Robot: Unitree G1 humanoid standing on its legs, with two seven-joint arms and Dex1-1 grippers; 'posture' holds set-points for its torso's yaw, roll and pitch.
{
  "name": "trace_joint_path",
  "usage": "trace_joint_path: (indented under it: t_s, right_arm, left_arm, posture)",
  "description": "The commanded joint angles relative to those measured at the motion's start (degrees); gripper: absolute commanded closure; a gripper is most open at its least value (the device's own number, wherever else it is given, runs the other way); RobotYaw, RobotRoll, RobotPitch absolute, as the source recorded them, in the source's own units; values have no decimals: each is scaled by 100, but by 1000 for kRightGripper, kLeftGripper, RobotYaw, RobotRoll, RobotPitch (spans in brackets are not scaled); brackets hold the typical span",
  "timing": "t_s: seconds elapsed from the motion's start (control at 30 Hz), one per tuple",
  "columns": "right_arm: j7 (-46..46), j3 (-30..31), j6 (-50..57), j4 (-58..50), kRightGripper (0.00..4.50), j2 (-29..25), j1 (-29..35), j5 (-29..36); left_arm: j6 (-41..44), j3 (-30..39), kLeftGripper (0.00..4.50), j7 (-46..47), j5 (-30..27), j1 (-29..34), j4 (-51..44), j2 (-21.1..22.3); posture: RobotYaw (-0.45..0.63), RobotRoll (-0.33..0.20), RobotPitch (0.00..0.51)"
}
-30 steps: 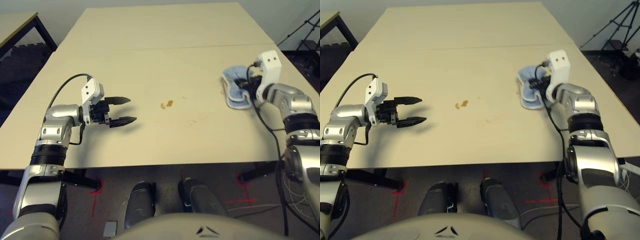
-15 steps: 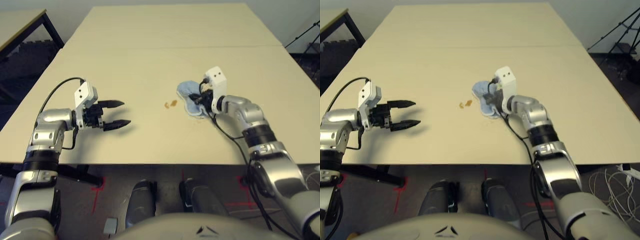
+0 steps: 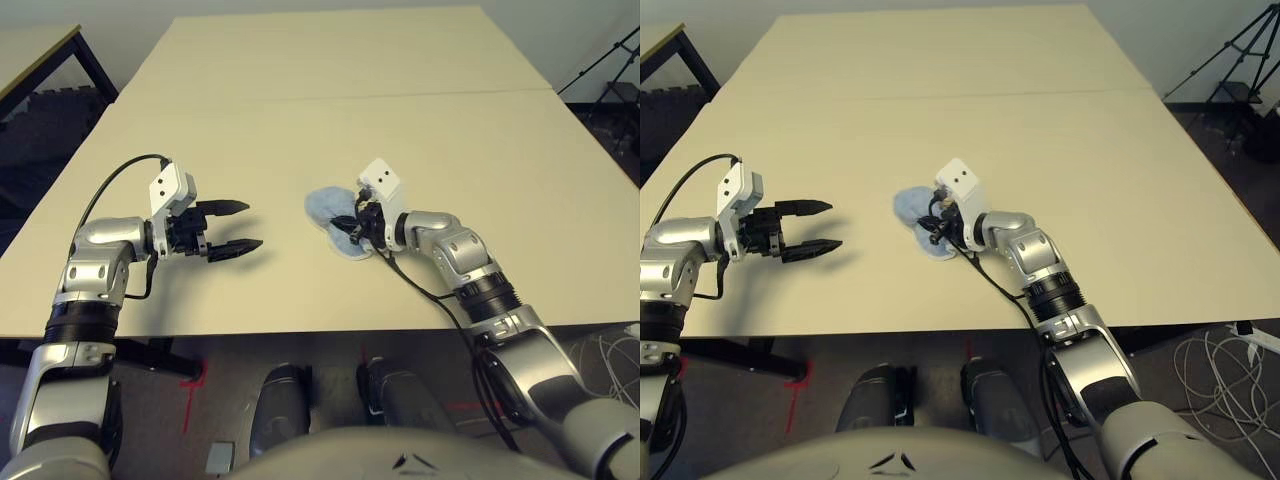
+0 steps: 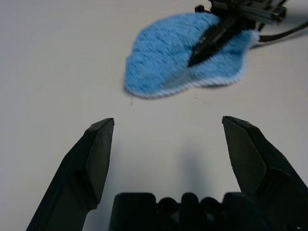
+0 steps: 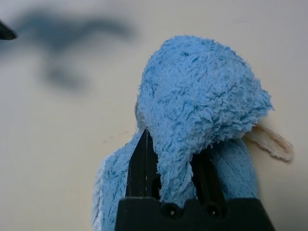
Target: Wipe the water off the table with a rag.
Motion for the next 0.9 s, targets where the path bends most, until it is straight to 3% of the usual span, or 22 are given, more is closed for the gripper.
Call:
trace_joint_path:
  t_s: [0.03,0.17,0.3,0.73,0.9]
  right_arm:
    - [126,438,357,7,4426,97,296,21]
    - [-117,227,265,258,4426,-20,166,-132]
    - [-363,-70,-196,907,4426,-572,-284,-443]
    - [-586,-1121,-1037,2433,4427,-1956,-1229,-351]
    - [-300,-1973,-544,2165,4427,-2190,-1311,414]
  left_arm:
    - [2,-12,0,12,-23,43,-83,-24]
    - [4,-13,0,15,-25,55,-103,-34]
    - [1,-16,0,18,-30,63,-110,-50]
    - [-28,-44,0,13,-7,30,-40,-110]
    - [-43,-45,0,-3,18,-2,12,-130]
  posture:
    - [-137,0,89]
    - [-138,0,89]
    - [-138,0,89]
    - [-148,0,92]
    - [-158,0,95]
